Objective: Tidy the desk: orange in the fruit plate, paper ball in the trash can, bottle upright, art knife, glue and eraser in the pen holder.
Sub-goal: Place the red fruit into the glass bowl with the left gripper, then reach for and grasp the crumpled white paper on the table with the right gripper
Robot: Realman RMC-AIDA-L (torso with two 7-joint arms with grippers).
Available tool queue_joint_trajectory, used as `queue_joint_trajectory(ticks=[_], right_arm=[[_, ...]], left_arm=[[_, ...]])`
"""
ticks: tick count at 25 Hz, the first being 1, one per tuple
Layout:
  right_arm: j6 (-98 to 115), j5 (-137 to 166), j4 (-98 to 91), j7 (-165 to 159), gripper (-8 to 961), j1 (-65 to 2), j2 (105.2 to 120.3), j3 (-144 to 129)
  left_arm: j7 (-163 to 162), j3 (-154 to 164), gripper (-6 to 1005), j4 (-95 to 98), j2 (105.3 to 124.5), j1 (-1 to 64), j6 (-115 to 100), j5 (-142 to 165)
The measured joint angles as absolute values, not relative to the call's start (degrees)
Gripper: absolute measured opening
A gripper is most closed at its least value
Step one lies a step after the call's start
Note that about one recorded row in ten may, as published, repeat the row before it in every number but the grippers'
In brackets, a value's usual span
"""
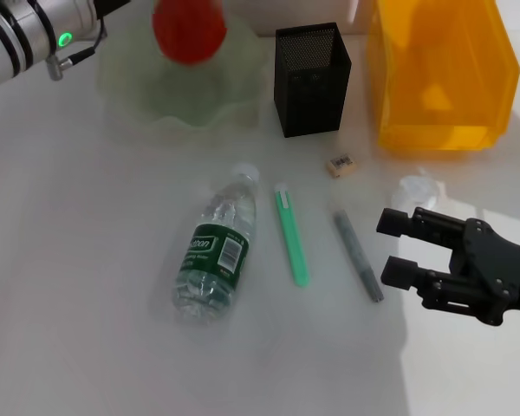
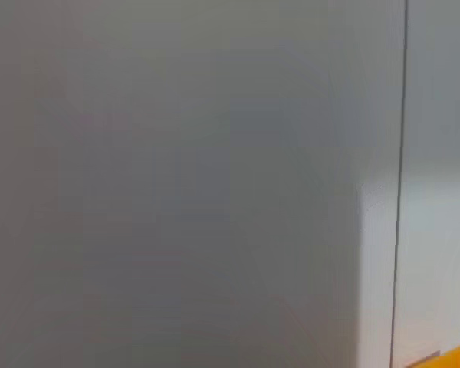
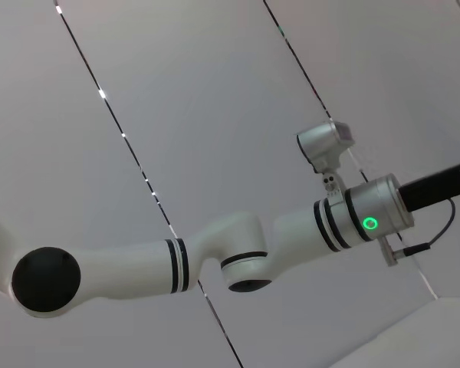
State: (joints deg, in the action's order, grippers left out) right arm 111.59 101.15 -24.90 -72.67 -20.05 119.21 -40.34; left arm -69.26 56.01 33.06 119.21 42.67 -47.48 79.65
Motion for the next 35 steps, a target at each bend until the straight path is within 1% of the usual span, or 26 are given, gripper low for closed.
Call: queue_joint_trajectory(ticks=[4,8,10,11,13,14,15,16,17,18,19,20,21,22,23,24,25,26,27,28,30,31,32,33,34,35], right_arm=[[111.21,101.15,-24.19,-72.67,751,-20.21,119.18,-40.30],[110.93,101.15,-24.10,-72.67,751,-20.25,119.17,-40.03],[111.40,101.13,-24.29,-72.70,751,-20.26,119.15,-38.59],[111.40,101.13,-24.29,-72.70,751,-20.26,119.15,-38.59],[112.56,101.11,-26.05,-73.49,752,-19.85,118.69,-36.29],[112.56,101.11,-26.05,-73.49,752,-19.85,118.69,-36.29],[114.22,101.08,-29.40,-76.48,752,-19.32,117.85,-33.81],[114.22,101.08,-29.40,-76.48,752,-19.32,117.85,-33.81],[114.89,101.09,-31.18,-78.45,752,-19.10,117.44,-32.56],[115.53,101.10,-33.89,-81.52,752,-18.94,116.92,-31.08],[115.85,101.26,-37.33,-84.86,752,-18.77,116.35,-30.05],[116.22,102.06,-45.07,-92.35,752,-18.90,114.86,-29.35],[116.22,102.06,-45.07,-92.35,752,-18.90,114.86,-29.35],[117.29,104.37,-54.50,-101.35,752,-19.86,113.38,-29.77],[117.29,104.37,-54.50,-101.35,752,-19.86,113.38,-29.77],[118.13,106.44,-59.12,-106.23,752,-20.63,112.88,-30.02],[119.54,112.19,-69.70,-117.07,751,-23.19,111.96,-31.36],[119.54,112.19,-69.70,-117.07,751,-23.19,111.96,-31.36],[120.16,118.80,-78.97,-125.39,751,-25.85,111.44,-34.30],[120.16,118.80,-78.97,-125.39,752,-25.85,111.44,-34.30],[119.31,129.12,-87.57,-132.85,752,-29.64,111.50,-40.60],[117.95,135.29,-88.93,-134.65,752,-32.05,112.07,-44.38],[117.95,135.29,-88.93,-134.65,752,-32.05,112.07,-44.38],[116.96,138.81,-88.50,-135.05,752,-33.40,112.63,-46.04],[116.96,138.81,-88.50,-135.05,752,-33.40,112.63,-46.04],[114.40,145.22,-86.59,-135.21,751,-35.96,114.21,-48.78]], left_arm=[[-68.82,56.90,111,32.77,119.22,42.55,-46.61,78.71],[-68.47,57.15,260,32.82,119.02,40.48,-49.84,75.96],[-69.43,57.32,334,34.17,118.32,37.29,-59.03,75.74],[-69.43,57.32,370,34.17,118.32,37.29,-59.03,75.74],[-71.31,57.28,441,35.85,116.75,33.56,-70.33,77.68],[-71.31,57.28,477,35.85,116.75,33.56,-70.33,77.68],[-73.13,57.24,513,36.34,114.86,31.70,-77.35,80.50],[-73.13,57.24,548,36.34,114.86,31.70,-77.35,80.50],[-74.86,57.02,584,36.38,112.79,30.56,-83.15,84.31],[-74.86,57.02,617,36.38,112.79,30.56,-83.15,84.31],[-75.66,56.90,650,36.41,111.86,30.14,-86.03,86.79],[-76.75,56.70,683,36.75,110.50,29.37,-90.45,91.42],[-76.75,56.70,717,36.75,110.50,29.37,-90.45,91.42],[-77.25,56.60,750,37.70,110.18,28.62,-92.30,95.63],[-77.25,56.60,783,37.70,110.18,28.62,-92.30,95.63],[-77.51,56.58,816,38.25,110.12,28.20,-92.51,97.78],[-78.30,56.59,821,38.82,110.13,27.79,-92.70,101.03],[-78.30,56.59,826,38.82,110.13,27.79,-92.70,101.03],[-78.75,56.58,832,38.88,110.12,27.75,-92.76,101.91],[-79.12,56.58,837,38.91,110.12,27.76,-92.88,102.53],[-79.34,56.57,841,39.06,110.22,27.75,-92.91,103.29],[-79.36,56.52,840,39.17,110.32,27.73,-92.71,103.68],[-79.36,56.52,839,39.17,110.32,27.73,-92.71,103.68],[-79.36,56.52,838,39.19,110.36,27.73,-92.67,103.76],[-79.36,56.52,837,39.19,110.36,27.73,-92.67,103.76],[-79.38,56.51,836,39.21,110.42,27.72,-92.59,103.87]])
